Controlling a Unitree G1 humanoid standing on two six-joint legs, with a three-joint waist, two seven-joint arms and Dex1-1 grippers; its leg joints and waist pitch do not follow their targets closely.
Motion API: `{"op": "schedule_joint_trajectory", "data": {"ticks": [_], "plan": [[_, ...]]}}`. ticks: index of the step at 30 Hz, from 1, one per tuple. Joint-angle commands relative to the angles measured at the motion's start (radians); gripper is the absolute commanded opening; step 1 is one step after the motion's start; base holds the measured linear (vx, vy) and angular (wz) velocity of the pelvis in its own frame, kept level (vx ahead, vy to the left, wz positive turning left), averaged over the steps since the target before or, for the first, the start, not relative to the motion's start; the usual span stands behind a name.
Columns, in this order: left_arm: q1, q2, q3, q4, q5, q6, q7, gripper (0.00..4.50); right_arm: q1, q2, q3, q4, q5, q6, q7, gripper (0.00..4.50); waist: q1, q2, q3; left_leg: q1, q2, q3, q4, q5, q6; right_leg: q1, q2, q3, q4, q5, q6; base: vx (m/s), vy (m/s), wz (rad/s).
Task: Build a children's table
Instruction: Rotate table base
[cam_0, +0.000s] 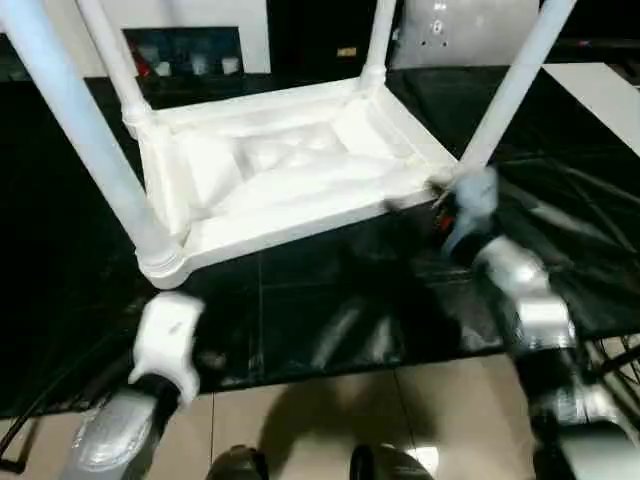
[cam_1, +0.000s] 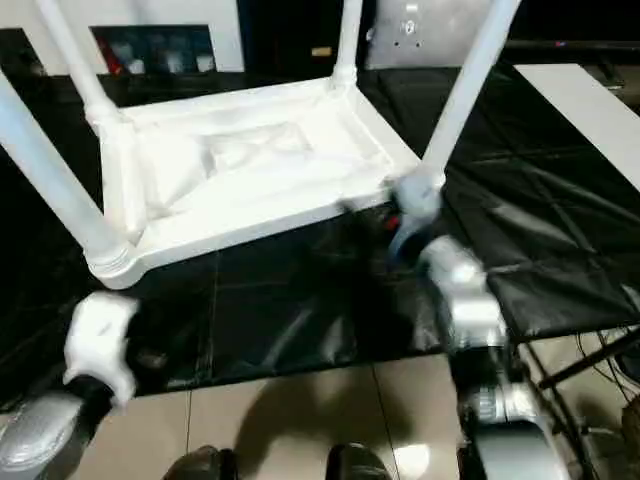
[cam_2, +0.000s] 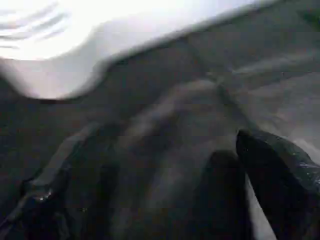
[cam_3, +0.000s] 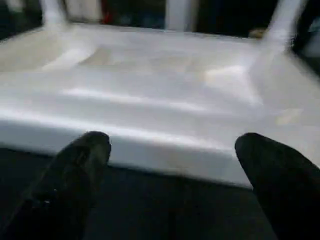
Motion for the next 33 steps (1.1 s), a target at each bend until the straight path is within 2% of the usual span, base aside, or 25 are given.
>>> {"op": "schedule_joint_trajectory", "data": {"ticks": [1,2,4,5,7,8,9,11,12,13,14,16,17,18,19,21,23,24,26,28,29,30,31,32,33], "plan": [[0.006,-0.049,0.06,-0.051,0.027,-0.044,0.083,4.47,0.046,0.004,0.035,-0.099,0.01,0.107,0.0,4.5,-0.002,0.001,-0.052,0.016,0.05,-0.012,-0.089,-0.293,0.037,0.038,-0.052,0.05,-0.099,-0.391,-0.119,0.0,0.0,0.0],[0.001,-0.063,0.077,-0.056,0.037,-0.054,0.107,4.47,0.059,0.016,0.031,-0.114,0.015,0.118,-0.005,4.5,-0.004,-0.006,-0.053,0.015,0.048,-0.014,-0.089,-0.313,0.027,0.039,-0.054,0.05,-0.1,-0.415,-0.104,0.0,0.0,0.0],[-0.012,-0.066,0.095,-0.054,0.053,-0.067,0.132,4.47,0.072,0.03,0.022,-0.126,0.009,0.114,-0.013,4.5,-0.003,-0.006,-0.054,0.014,0.047,-0.015,-0.09,-0.312,0.024,0.037,-0.056,0.051,-0.101,-0.421,-0.091,0.0,0.0,0.0],[-0.059,-0.042,0.109,-0.024,0.041,-0.101,0.125,4.47,0.093,0.056,0.001,-0.141,0.001,0.113,-0.047,4.5,-0.007,-0.014,-0.053,0.012,0.046,-0.016,-0.09,-0.312,0.024,0.036,-0.056,0.05,-0.101,-0.428,-0.084,0.0,0.0,0.0],[-0.107,-0.012,0.11,0.017,0.016,-0.127,0.095,4.47,0.108,0.067,-0.006,-0.159,0.004,0.125,-0.068,4.5,0.0,-0.006,-0.054,0.023,0.044,-0.015,-0.089,-0.317,0.02,0.025,-0.054,0.054,-0.105,-0.436,-0.072,0.0,0.0,0.0],[-0.127,-0.002,0.111,0.036,0.007,-0.139,0.081,4.47,0.116,0.067,-0.003,-0.178,0.01,0.143,-0.08,4.5,-0.001,-0.006,-0.055,0.016,0.044,-0.019,-0.093,-0.304,0.011,0.032,-0.054,0.053,-0.096,-0.395,-0.078,0.0,0.0,0.0],[-0.161,0.009,0.116,0.064,-0.01,-0.147,0.062,4.47,0.12,0.069,0.001,-0.187,0.009,0.154,-0.092,4.5,-0.001,-0.005,-0.056,0.014,0.044,-0.02,-0.094,-0.296,0.009,0.034,-0.054,0.053,-0.094,-0.374,-0.079,0.0,0.0,0.0],[-0.255,0.034,0.126,0.139,-0.054,-0.15,-0.013,4.47,0.136,0.074,0.01,-0.216,0.008,0.199,-0.116,4.5,0.002,-0.002,-0.061,0.024,0.038,-0.014,-0.091,-0.273,0.004,0.028,-0.052,0.057,-0.091,-0.326,-0.088,0.0,0.0,0.0],[-0.255,0.034,0.126,0.139,-0.054,-0.15,-0.013,4.47,0.136,0.074,0.01,-0.216,0.008,0.199,-0.116,4.5,0.002,-0.002,-0.061,0.024,0.038,-0.014,-0.091,-0.273,0.004,0.028,-0.052,0.057,-0.091,-0.326,-0.088,0.0,0.0,0.0],[-0.322,0.054,0.121,0.196,-0.059,-0.157,-0.057,4.47,0.145,0.084,0.013,-0.226,-0.004,0.235,-0.133,4.5,-0.001,0.001,-0.062,0.013,0.042,-0.019,-0.094,-0.262,-0.001,0.039,-0.056,0.056,-0.081,-0.289,-0.107,0.0,0.0,0.0],[-0.366,0.061,0.121,0.241,-0.058,-0.144,-0.06,4.47,0.144,0.094,0.016,-0.211,-0.022,0.237,-0.145,4.5,0.0,0.005,-0.066,0.023,0.037,-0.012,-0.089,-0.24,-0.002,0.033,-0.054,0.058,-0.082,-0.248,-0.12,0.0,0.0,0.0],[-0.38,0.063,0.121,0.256,-0.055,-0.138,-0.056,4.47,0.143,0.098,0.016,-0.205,-0.027,0.236,-0.148,4.5,0.0,0.003,-0.068,0.015,0.038,-0.014,-0.089,-0.218,0.0,0.042,-0.057,0.058,-0.076,-0.213,-0.138,0.0,0.0,0.0],[-0.408,0.067,0.124,0.289,-0.05,-0.138,-0.048,4.47,0.139,0.105,0.022,-0.187,-0.036,0.228,-0.149,4.5,0.001,0.008,-0.071,0.013,0.04,-0.014,-0.087,-0.196,0.002,0.046,-0.061,0.057,-0.072,-0.181,-0.152,0.0,0.0,0.0],[-0.437,0.074,0.125,0.328,-0.051,-0.139,-0.047,4.47,0.13,0.113,0.027,-0.162,-0.044,0.218,-0.152,4.5,-0.001,0.007,-0.072,0.014,0.038,-0.012,-0.086,-0.187,0.005,0.046,-0.059,0.057,-0.072,-0.169,-0.158,0.0,0.0,0.0],[-0.489,0.074,0.131,0.388,-0.089,-0.154,-0.081,4.47,0.093,0.127,0.031,-0.085,-0.059,0.2,-0.167,4.5,-0.001,0.011,-0.074,0.017,0.037,-0.011,-0.084,-0.176,0.01,0.046,-0.059,0.057,-0.07,-0.152,-0.18,0.0,0.0,0.0],[-0.511,0.069,0.134,0.411,-0.121,-0.159,-0.11,4.47,0.067,0.132,0.03,-0.041,-0.067,0.195,-0.178,4.5,0.0,0.01,-0.077,0.015,0.037,-0.011,-0.082,-0.166,0.002,0.051,-0.061,0.056,-0.066,-0.138,-0.204,0.0,0.0,0.0],[-0.549,0.076,0.123,0.459,-0.183,-0.175,-0.219,4.47,0.009,0.141,0.021,0.062,-0.076,0.198,-0.208,4.5,0.0,0.004,-0.079,0.018,0.037,-0.008,-0.08,-0.152,0.005,0.05,-0.06,0.056,-0.063,-0.118,-0.219,0.0,0.0,0.0],[-0.564,0.081,0.111,0.471,-0.222,-0.169,-0.296,4.47,-0.027,0.146,0.021,0.131,-0.089,0.185,-0.22,4.5,0.003,0.009,-0.077,0.021,0.038,-0.007,-0.082,-0.159,0.005,0.048,-0.061,0.055,-0.064,-0.131,-0.226,0.0,0.0,0.0],[-0.573,0.083,0.102,0.471,-0.257,-0.153,-0.354,4.47,-0.054,0.15,0.018,0.184,-0.096,0.172,-0.225,4.5,0.008,0.01,-0.076,0.024,0.04,-0.006,-0.083,-0.175,-0.008,0.046,-0.064,0.056,-0.062,-0.151,-0.232,0.0,0.0,0.0],[-0.561,0.105,0.06,0.42,-0.326,-0.092,-0.473,4.47,-0.1,0.16,0.01,0.264,-0.104,0.133,-0.23,4.5,0.009,0.006,-0.077,0.024,0.042,-0.005,-0.083,-0.177,-0.012,0.047,-0.066,0.057,-0.059,-0.145,-0.232,0.0,0.0,0.0],[-0.528,0.135,0.015,0.356,-0.385,-0.027,-0.554,4.47,-0.134,0.171,0.004,0.311,-0.107,0.102,-0.226,4.5,0.014,0.006,-0.081,0.025,0.045,-0.002,-0.082,-0.161,-0.011,0.048,-0.068,0.057,-0.053,-0.117,-0.24,0.0,0.0,0.0],[-0.528,0.135,0.015,0.356,-0.385,-0.027,-0.554,4.47,-0.134,0.171,0.004,0.311,-0.107,0.102,-0.226,4.5,0.014,0.007,-0.082,0.022,0.045,-0.004,-0.082,-0.151,-0.01,0.051,-0.07,0.057,-0.047,-0.101,-0.247,0.0,0.0,0.0],[-0.504,0.153,-0.011,0.321,-0.413,0.006,-0.588,4.47,-0.151,0.176,0.006,0.331,-0.109,0.087,-0.221,4.5,0.011,0.007,-0.078,0.019,0.043,-0.002,-0.083,-0.15,-0.004,0.052,-0.067,0.057,-0.05,-0.096,-0.245,0.0,0.0,0.0],[-0.49,0.161,-0.027,0.3,-0.427,0.025,-0.601,4.47,-0.159,0.177,0.008,0.338,-0.11,0.081,-0.216,4.5,0.008,0.003,-0.08,0.019,0.044,-0.003,-0.084,-0.149,-0.004,0.054,-0.067,0.056,-0.048,-0.098,-0.245,0.0,0.0,0.0],[-0.464,0.177,-0.056,0.259,-0.448,0.054,-0.623,4.47,-0.166,0.18,0.014,0.34,-0.11,0.076,-0.206,4.5,0.005,0.003,-0.081,0.017,0.044,-0.004,-0.084,-0.153,-0.003,0.058,-0.068,0.056,-0.048,-0.11,-0.242,0.0,0.0,0.0]]}}
